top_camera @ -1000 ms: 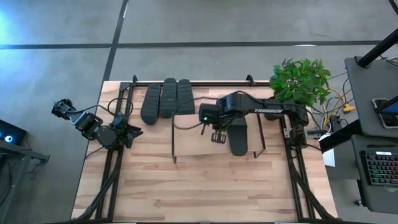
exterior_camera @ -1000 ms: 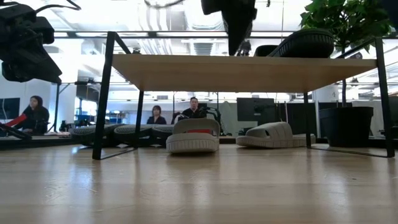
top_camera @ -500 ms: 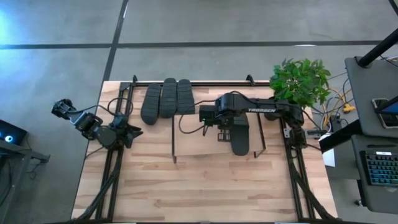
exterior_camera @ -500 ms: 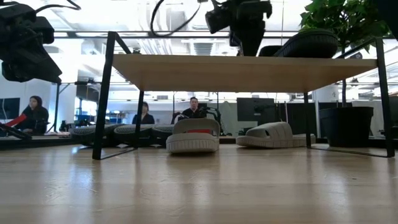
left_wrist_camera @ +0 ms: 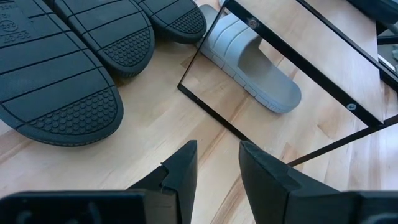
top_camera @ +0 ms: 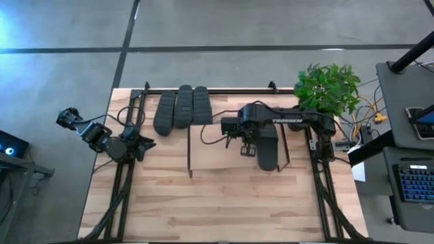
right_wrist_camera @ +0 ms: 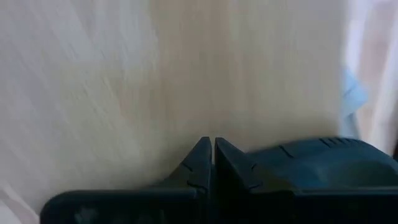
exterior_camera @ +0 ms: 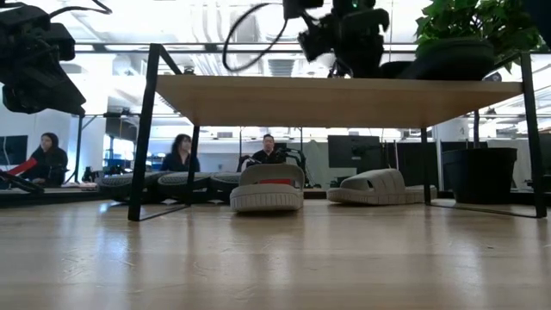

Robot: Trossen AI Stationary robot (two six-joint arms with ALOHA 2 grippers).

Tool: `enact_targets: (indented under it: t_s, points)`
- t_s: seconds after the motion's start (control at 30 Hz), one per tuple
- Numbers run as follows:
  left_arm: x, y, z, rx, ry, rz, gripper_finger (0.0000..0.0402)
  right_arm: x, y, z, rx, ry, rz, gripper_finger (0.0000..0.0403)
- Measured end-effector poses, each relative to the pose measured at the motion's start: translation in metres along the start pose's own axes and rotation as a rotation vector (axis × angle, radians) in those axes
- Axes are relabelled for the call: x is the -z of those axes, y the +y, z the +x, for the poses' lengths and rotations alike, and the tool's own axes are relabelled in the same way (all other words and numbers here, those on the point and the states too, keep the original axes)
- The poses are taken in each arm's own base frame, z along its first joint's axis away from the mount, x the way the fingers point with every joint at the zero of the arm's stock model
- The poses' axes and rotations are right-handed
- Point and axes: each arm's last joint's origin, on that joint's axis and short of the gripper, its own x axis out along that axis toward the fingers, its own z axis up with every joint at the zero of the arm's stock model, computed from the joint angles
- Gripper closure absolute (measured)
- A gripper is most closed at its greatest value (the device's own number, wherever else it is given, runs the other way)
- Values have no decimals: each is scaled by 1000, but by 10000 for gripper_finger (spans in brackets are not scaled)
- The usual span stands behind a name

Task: Pick and place slides into the shelf
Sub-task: Put the black slipper on the shelf, then put the gray slipper under the shelf

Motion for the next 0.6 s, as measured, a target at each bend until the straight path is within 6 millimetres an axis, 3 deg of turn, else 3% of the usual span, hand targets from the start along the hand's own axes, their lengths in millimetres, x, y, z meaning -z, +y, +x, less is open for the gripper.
enact_targets:
  t_s: [0.3,0.6]
  points:
    - [0,0,0,0,0,-1,297,20,-3,4,24,31,102,390]
    - [0,0,0,0,0,1,297,30,-6,-27,1,-93,185,390]
